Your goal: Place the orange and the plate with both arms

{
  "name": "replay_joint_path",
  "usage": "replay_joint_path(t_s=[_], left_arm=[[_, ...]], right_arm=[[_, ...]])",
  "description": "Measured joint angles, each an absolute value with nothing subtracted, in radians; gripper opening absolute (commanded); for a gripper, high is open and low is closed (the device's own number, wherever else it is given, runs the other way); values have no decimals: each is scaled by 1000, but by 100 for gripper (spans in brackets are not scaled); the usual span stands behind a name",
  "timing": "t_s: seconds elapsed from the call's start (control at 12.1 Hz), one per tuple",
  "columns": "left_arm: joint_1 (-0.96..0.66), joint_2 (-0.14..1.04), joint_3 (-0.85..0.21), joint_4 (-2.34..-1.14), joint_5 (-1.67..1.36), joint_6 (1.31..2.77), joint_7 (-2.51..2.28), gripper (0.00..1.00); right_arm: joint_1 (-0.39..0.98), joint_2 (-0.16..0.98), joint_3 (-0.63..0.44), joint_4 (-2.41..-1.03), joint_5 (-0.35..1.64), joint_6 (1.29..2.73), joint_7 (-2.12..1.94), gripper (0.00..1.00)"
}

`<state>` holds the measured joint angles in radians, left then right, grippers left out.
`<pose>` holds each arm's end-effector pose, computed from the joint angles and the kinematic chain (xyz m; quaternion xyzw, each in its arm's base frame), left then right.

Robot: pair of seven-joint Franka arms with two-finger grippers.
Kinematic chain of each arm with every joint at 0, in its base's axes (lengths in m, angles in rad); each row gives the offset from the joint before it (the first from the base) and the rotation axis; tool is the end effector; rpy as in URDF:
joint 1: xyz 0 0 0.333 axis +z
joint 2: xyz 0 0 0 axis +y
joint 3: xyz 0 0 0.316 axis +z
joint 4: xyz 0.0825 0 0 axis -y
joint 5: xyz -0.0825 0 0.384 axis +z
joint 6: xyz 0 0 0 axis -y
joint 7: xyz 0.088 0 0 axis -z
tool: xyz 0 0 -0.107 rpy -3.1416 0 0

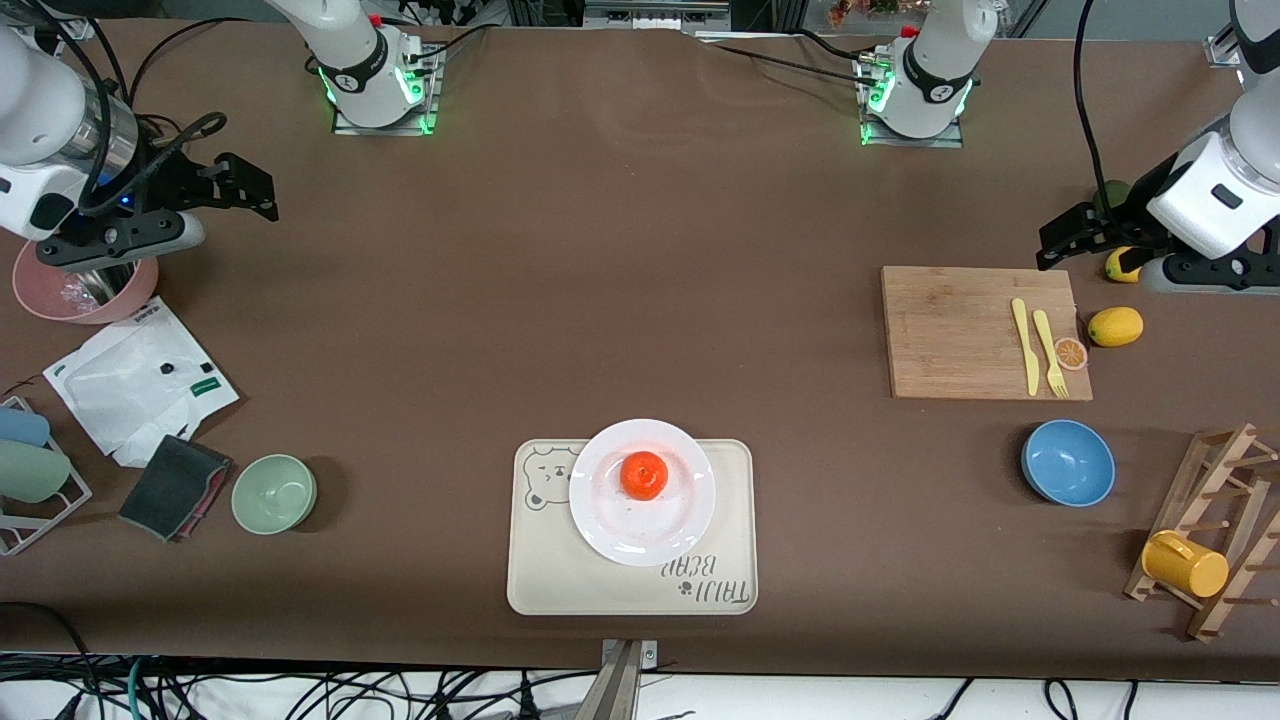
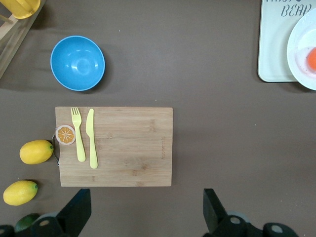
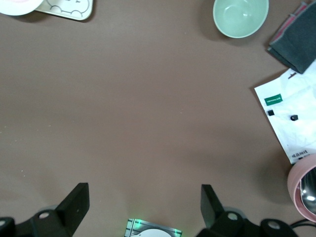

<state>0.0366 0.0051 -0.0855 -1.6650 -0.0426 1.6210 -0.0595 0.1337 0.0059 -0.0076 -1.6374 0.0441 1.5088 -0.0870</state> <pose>0.5562 -0.0315 0.5815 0.9994 0.0069 -0.0257 0.0201 0.5412 0.0736 0.5852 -0.9919 -0.1060 0.0676 0.0207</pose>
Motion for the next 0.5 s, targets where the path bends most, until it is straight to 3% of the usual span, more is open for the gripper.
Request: replay_joint_path(t_s=[0.5], left_arm=[[34, 5, -88, -1665, -43, 1621, -59, 100]], right_arm=[[133, 7, -29, -1637, 42, 1509, -87, 100]])
